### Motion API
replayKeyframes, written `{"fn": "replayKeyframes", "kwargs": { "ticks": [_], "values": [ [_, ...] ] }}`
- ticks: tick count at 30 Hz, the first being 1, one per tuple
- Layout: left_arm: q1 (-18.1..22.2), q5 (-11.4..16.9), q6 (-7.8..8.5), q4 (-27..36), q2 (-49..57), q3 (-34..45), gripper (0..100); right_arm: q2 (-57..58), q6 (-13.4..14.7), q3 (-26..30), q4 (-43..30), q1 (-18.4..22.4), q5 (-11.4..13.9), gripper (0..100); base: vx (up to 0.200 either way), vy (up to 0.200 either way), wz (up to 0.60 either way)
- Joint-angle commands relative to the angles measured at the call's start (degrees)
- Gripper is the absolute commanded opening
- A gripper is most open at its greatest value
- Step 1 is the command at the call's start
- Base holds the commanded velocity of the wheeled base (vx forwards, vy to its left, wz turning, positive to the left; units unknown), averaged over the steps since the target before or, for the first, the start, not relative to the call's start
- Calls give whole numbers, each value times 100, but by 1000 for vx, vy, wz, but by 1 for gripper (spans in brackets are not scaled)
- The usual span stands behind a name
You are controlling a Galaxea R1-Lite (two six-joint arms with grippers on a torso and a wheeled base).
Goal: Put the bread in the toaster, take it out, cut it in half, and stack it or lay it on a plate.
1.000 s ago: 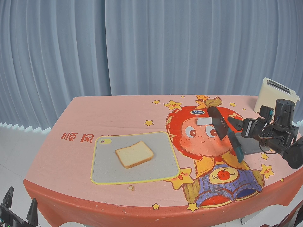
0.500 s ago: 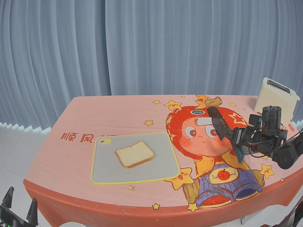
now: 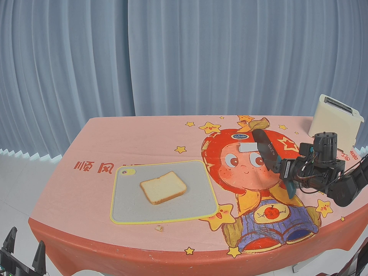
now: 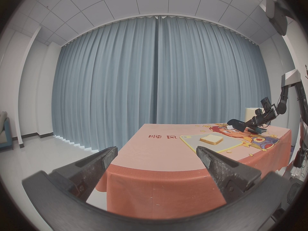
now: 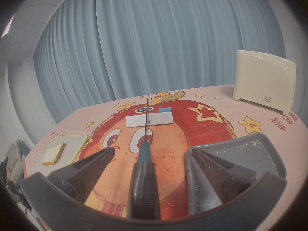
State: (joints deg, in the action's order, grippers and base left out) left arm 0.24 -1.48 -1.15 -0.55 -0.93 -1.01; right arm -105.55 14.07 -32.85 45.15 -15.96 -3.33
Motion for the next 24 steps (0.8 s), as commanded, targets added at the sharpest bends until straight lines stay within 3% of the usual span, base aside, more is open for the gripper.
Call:
{"fn": "replayKeyframes", "kwargs": {
  "ticks": [1,24],
  "values": [
    [2,-2,0,2,22,101,100,-10,-1,16,2,-4,-1,100,0,0,0],
    [2,-2,0,2,22,101,100,333,8,280,-51,-92,-10,100,0,0,0]
  ]
}}
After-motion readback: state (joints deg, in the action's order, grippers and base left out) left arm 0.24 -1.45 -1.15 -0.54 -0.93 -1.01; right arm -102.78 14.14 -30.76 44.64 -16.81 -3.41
